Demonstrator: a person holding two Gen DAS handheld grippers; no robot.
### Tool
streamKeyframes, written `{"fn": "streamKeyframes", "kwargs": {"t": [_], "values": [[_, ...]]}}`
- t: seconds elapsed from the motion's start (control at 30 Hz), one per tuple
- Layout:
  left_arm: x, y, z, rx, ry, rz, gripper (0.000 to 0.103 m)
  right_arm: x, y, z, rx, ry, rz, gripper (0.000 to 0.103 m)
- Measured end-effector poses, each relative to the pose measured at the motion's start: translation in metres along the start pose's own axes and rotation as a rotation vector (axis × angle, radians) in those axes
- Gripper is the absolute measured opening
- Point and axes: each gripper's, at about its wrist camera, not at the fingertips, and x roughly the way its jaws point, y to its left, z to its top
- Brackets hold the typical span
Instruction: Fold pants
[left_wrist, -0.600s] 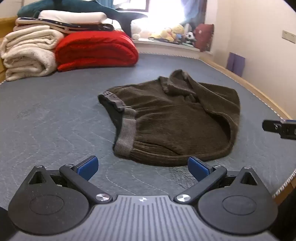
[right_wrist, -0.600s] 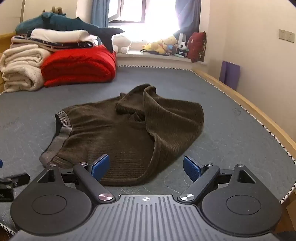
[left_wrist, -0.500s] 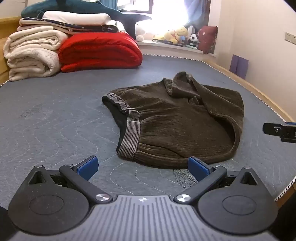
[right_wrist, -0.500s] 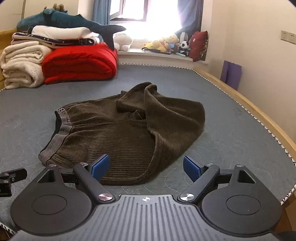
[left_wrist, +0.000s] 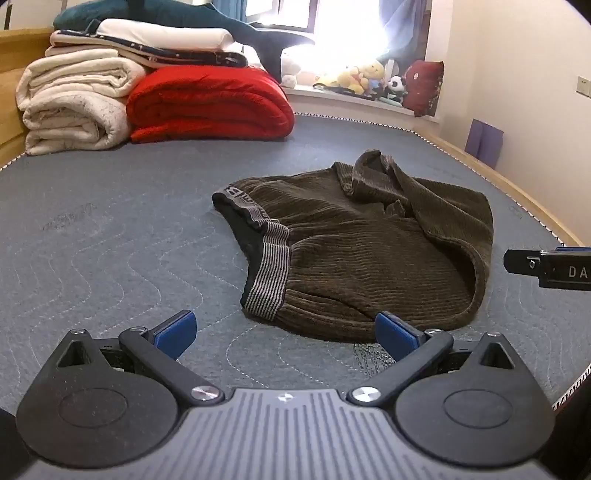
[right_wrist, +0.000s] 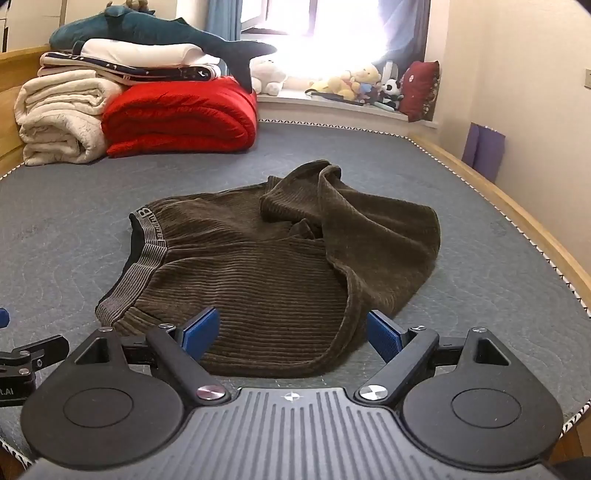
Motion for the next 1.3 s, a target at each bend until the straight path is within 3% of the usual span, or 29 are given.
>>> {"fn": "streamKeyframes", "kwargs": {"t": [1.3], "values": [[-0.0048, -0.0046, -0.0001, 0.021, -0.018, -0.033, 0.103, -0.0001, -0.0045, -0.0033, 0.007, 0.009, -0.018, 0.087]]}}
